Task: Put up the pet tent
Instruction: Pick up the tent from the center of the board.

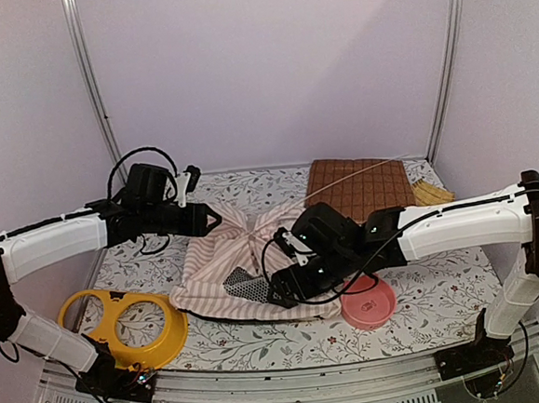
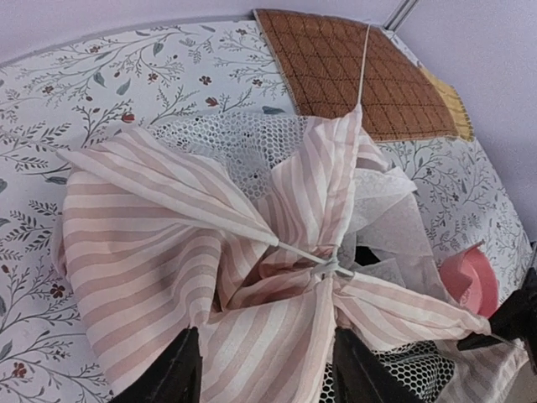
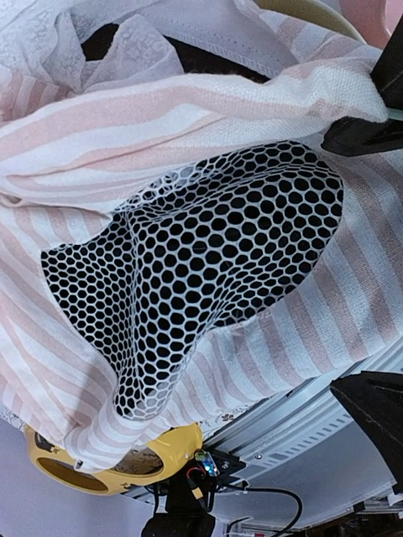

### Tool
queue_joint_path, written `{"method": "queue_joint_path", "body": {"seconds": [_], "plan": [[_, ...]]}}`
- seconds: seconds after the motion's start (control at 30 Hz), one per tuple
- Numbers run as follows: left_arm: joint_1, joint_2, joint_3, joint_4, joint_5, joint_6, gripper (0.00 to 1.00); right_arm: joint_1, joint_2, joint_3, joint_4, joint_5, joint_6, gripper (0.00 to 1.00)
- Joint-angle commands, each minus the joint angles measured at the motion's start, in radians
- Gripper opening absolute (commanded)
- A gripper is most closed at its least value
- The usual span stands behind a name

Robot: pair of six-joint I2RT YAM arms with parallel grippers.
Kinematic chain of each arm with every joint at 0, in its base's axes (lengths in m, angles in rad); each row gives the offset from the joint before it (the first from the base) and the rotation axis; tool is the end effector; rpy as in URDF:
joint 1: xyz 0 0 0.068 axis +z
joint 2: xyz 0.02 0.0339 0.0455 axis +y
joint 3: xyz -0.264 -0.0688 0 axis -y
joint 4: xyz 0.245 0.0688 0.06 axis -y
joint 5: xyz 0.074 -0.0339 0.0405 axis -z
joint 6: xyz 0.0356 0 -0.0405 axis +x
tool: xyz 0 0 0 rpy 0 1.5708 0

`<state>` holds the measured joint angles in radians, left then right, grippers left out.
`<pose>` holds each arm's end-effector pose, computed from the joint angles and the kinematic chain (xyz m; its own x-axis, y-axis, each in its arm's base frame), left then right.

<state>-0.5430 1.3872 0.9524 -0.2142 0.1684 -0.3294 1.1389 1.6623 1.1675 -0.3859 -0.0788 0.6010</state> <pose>0.2591 -0.1633 0.2583 -0.6914 0.0448 -0.7211 0.4228 0.8344 -0.3536 0.1473 0.3262 0.2284 -0.7901 -0.3674 -0.4907 -0.5815 0.7027 0.4101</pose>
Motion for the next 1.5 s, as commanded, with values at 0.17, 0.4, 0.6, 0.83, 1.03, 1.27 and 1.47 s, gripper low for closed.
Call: {"method": "queue_joint_path", "body": {"seconds": [0.17, 0.4, 0.6, 0.83, 1.03, 1.27, 1.47], "plan": [[-0.029, -0.037, -0.052, 0.067, 0.064, -0.053, 0.51, -0.021, -0.051, -0.037, -0.019, 0.007, -0.007, 0.98], [-0.078, -0.035, -0.066, 0.076, 0.033, -0.066, 0.52, -0.025, -0.087, -0.070, -0.064, 0.072, 0.030, 0.99], [-0.094, -0.029, -0.072, 0.089, 0.042, -0.071, 0.52, -0.026, -0.146, -0.108, -0.065, 0.104, 0.053, 0.99], [-0.121, -0.024, -0.099, 0.088, 0.019, -0.078, 0.47, -0.030, -0.192, -0.108, -0.099, 0.149, 0.064, 0.98], [-0.170, -0.032, -0.084, 0.076, 0.024, -0.107, 0.42, -0.027, -0.282, -0.164, -0.177, 0.148, 0.077, 0.79], [-0.349, -0.017, -0.117, 0.141, -0.082, -0.329, 0.41, 0.050, -0.391, -0.279, -0.263, 0.141, 0.140, 0.67], [-0.489, 0.094, -0.107, 0.264, -0.241, -0.477, 0.47, 0.098, -0.404, -0.322, -0.269, 0.128, 0.182, 0.59]]}}
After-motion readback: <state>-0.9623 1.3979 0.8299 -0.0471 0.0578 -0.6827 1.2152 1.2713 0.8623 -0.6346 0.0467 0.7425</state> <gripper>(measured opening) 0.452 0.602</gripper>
